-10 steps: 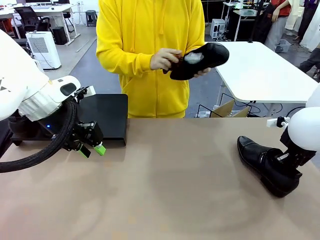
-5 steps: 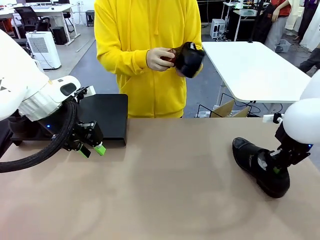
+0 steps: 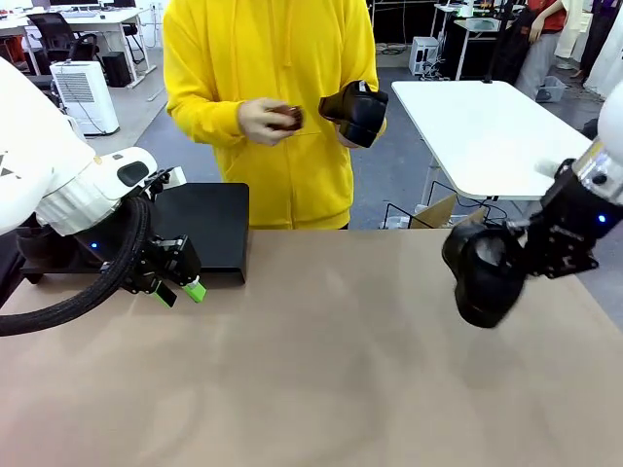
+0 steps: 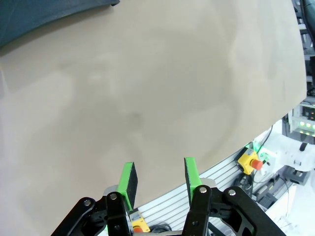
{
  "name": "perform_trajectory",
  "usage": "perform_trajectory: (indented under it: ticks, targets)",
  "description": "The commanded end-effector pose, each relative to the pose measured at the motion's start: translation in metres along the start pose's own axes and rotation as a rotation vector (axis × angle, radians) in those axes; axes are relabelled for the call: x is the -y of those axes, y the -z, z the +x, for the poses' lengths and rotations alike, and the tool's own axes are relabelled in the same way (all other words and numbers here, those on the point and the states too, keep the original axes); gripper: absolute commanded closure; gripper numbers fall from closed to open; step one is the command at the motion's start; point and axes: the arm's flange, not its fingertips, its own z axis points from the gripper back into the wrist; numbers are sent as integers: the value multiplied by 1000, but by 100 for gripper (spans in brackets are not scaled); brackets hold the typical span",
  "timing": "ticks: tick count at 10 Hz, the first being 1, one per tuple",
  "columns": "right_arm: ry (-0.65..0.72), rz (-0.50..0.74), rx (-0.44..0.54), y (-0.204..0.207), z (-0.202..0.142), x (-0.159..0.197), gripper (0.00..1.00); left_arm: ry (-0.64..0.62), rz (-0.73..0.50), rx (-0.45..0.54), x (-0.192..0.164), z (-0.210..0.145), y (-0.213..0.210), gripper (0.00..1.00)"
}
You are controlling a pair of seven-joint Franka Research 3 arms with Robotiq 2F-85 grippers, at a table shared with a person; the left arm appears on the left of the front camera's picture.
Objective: Organize the shoes by placing them on the stand.
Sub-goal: Pick up one Shoe and place it in the middle of the table.
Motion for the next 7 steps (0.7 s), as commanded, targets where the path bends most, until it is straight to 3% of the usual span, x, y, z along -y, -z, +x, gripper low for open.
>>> perform_trajectory:
  ticks: [1, 4, 7]
  targets:
    - [-30, -21, 148, 20, -34, -66, 100, 11, -6, -5, -1, -1, -1, 47]
    - [-155, -31, 285, 87, -94, -165, 100, 11, -6, -5, -1, -1, -1, 47]
    - [-254, -124, 354, 145, -132, -197, 100, 11, -6, -5, -1, -1, -1, 47]
